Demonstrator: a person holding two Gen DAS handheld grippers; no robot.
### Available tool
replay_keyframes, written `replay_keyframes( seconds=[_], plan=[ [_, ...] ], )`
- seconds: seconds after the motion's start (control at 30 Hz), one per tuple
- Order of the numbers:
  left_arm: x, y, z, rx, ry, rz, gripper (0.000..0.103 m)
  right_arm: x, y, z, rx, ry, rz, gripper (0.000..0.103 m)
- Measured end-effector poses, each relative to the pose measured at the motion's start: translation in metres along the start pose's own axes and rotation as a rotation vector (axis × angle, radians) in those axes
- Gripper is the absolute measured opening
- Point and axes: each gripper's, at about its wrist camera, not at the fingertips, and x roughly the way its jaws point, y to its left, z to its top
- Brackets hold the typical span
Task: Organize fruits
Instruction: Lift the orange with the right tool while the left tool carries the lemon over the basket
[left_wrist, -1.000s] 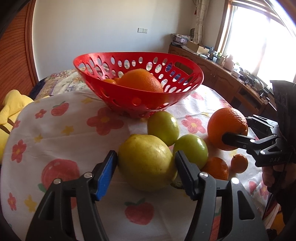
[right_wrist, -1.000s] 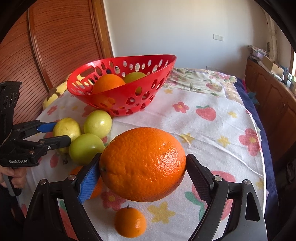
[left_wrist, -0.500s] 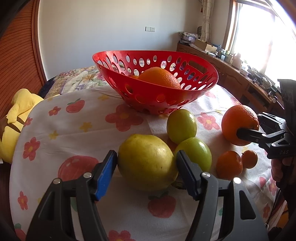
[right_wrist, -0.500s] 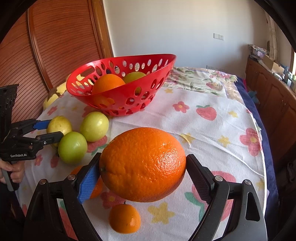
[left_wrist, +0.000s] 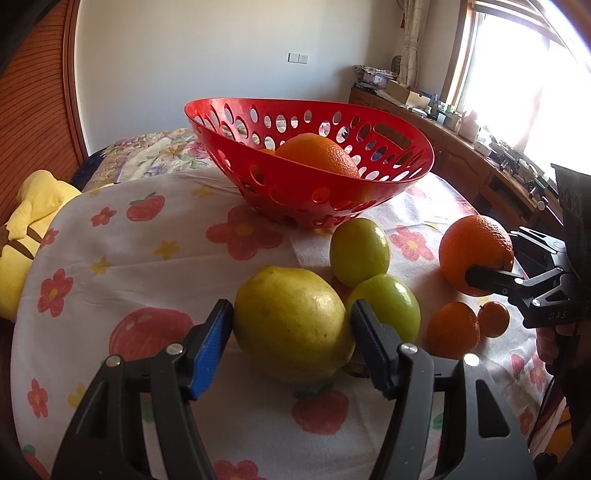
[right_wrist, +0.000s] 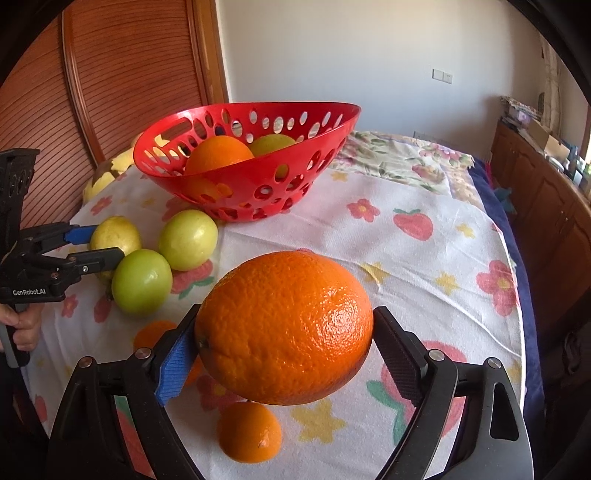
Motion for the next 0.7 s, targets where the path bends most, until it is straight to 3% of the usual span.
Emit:
replay_keyframes(
  seconds=[0.37, 0.7],
  plan=[
    [-0.011, 0.004, 0.002, -0.001, -0.045, 0.005, 0.064, -0.014, -0.006, 0.014, 0.0, -0.037, -0.003, 0.089],
    [-0.032, 0.01, 0.017, -0.007, -0.096, -0.006, 0.064, -0.048, 0.002, 0.067, -0.059, -0.154, 0.037, 0.089]
  ],
)
